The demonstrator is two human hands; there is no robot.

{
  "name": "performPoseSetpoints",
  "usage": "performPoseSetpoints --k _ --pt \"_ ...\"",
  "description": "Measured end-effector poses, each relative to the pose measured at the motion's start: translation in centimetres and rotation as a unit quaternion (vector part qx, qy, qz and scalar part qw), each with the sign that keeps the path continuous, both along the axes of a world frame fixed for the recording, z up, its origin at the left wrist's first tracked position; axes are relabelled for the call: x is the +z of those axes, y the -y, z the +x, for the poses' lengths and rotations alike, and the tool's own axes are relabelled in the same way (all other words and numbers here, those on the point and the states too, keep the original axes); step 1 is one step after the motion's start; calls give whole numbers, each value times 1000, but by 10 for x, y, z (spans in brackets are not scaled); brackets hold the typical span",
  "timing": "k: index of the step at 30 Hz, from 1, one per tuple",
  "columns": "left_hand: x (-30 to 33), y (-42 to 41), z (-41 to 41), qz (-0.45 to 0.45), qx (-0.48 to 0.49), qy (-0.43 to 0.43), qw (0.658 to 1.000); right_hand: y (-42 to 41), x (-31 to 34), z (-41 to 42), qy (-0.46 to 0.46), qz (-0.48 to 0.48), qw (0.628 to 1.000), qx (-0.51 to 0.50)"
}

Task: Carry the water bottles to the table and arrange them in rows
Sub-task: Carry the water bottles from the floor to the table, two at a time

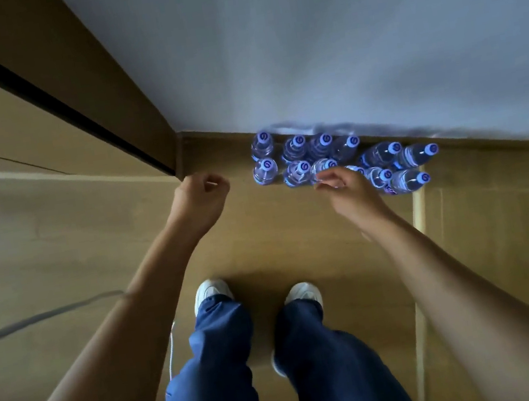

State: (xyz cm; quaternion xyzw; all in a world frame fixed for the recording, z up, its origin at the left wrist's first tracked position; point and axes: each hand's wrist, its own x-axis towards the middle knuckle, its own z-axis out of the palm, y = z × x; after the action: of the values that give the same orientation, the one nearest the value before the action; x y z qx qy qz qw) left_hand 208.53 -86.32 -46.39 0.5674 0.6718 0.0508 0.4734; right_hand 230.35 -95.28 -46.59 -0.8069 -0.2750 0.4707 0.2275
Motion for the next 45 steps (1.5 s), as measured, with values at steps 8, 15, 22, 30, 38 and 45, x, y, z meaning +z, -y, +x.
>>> performPoseSetpoints --k 8,15,22,30,38,45 --pt "-158 -33 24 39 -96 -14 995 -24 -162 17 40 24 999 10" --pt "-265 -56 55 75 -170 62 981 -36 -262 29 137 103 982 77" --pt "-326 -59 73 138 -285 100 943 -31 -318 25 169 199 965 -16" --pt "-350 -63 69 167 -281 144 934 -37 -349 8 120 224 954 -162" --pt "-366 -51 80 174 -278 140 934 -33 -357 -1 183 278 941 -69" --pt "-374 -31 78 191 -283 173 924 -26 -361 1 177 285 942 -3"
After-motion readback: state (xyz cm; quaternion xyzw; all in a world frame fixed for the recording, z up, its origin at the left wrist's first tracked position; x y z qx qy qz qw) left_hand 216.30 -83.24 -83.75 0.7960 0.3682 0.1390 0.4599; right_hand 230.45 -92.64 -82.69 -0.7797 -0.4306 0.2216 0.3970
